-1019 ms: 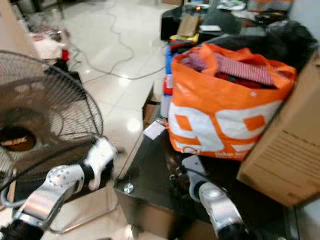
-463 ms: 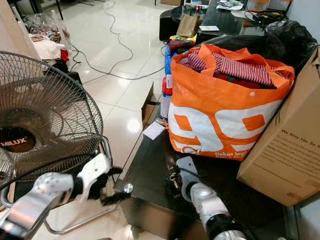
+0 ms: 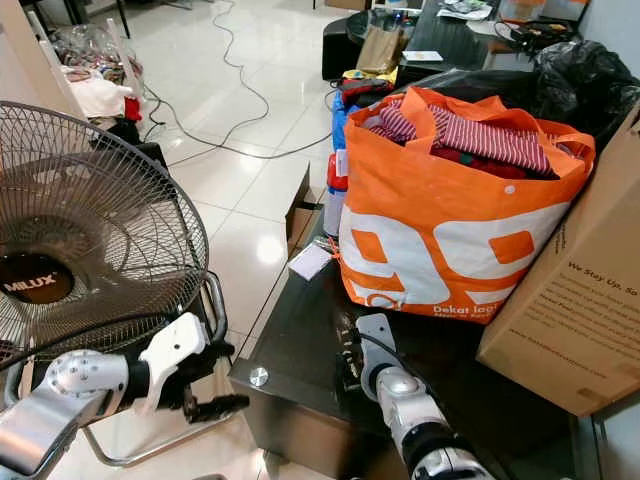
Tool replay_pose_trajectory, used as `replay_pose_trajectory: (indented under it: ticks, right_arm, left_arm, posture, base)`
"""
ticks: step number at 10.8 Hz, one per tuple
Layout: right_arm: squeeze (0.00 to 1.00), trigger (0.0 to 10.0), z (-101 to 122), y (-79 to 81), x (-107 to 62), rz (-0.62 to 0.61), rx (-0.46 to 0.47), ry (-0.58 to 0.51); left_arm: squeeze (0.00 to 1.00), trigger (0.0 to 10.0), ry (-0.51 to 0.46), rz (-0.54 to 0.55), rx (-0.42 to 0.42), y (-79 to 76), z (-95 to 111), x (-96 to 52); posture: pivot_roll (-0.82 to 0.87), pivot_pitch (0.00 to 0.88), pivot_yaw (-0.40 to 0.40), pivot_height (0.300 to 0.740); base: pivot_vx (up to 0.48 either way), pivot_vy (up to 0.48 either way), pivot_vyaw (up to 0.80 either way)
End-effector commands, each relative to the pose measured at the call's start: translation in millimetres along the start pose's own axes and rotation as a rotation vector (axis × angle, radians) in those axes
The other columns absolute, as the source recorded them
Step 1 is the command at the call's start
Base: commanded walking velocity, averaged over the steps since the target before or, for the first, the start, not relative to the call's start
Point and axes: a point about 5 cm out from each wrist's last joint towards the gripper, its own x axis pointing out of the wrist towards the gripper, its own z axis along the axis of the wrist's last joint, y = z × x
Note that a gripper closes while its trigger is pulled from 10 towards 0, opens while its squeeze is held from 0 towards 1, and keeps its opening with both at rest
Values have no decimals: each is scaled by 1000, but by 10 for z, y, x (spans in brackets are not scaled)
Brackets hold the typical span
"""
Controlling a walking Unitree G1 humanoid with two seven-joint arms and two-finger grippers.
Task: Hang keys on a hook
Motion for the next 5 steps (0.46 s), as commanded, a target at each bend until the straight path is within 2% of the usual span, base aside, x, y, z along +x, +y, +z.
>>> replay_pose_trajectory:
  ticks: [1,4,5]
  right_arm:
    - [0,1020,-9,-35,1,-17,13,4]
    - [0,0,-58,-76,-9,-18,-11,23]
    - [0,0,-55,-99,-16,-10,-8,17]
  left_arm:
    - [0,10000,0,-2,2,-10,13,-30]
    - [0,10000,5,-6,-34,-7,20,-13]
    - [0,10000,-5,7,-33,-1,33,0]
  posture:
    - [12,0,-16,740]
    - [7,0,-19,740]
    - [7,0,-22,740]
  base:
    - [0,0,0]
    - [0,0,0]
    - [0,0,0]
